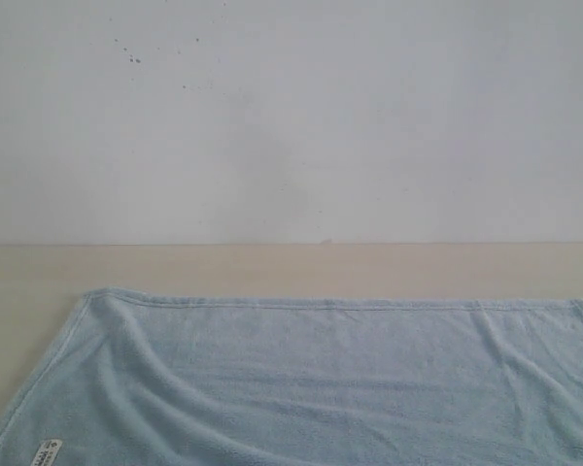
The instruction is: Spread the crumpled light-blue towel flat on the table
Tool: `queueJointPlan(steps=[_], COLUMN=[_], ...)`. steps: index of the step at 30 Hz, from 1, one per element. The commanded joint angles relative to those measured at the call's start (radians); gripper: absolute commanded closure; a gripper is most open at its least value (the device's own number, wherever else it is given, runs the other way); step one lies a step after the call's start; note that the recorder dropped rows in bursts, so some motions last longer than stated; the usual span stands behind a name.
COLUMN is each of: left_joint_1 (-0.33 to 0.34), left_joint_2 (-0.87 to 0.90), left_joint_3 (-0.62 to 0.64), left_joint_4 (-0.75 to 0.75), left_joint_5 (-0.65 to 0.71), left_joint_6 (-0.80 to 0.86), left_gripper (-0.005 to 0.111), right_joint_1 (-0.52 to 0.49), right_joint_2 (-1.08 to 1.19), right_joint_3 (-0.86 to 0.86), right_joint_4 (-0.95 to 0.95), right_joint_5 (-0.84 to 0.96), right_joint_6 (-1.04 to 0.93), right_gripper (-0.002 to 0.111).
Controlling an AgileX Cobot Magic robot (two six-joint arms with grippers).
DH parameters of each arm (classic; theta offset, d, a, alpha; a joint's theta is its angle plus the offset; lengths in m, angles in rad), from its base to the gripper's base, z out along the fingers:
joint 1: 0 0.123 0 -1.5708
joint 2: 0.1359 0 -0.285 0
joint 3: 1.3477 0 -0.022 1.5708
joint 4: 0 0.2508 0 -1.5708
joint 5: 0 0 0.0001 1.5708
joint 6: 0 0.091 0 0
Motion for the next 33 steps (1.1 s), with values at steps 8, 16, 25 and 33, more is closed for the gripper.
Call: queueJointPlan(steps=[8, 16, 25, 33], left_joint_1=[-0.006, -0.006, -0.006, 0.076], left_joint_2=[-0.001, -0.001, -0.001, -0.029], left_joint_3=[-0.006, -0.006, -0.006, 0.064], left_joint_4=[-0.011, -0.011, -0.011, 0.120], left_joint_5=[-0.005, -0.005, -0.005, -0.104], left_joint_6=[-0.008, -0.008, -0.008, -0.219], left_gripper=[0.103, 0.103, 0.103, 0.103], right_joint_1=[-0.004, -0.004, -0.004, -0.004], right_joint_2=[-0.008, -0.009, -0.009, -0.009], right_joint_3=[0.000, 0.000, 0.000, 0.000], right_joint_4=[-0.118, -0.117, -0.117, -0.117], right_joint_5=[0.186, 0.185, 0.185, 0.185], right_joint_6=[-0.057, -0.057, -0.057, -0.057], right_gripper=[0.106, 0.106, 0.106, 0.106])
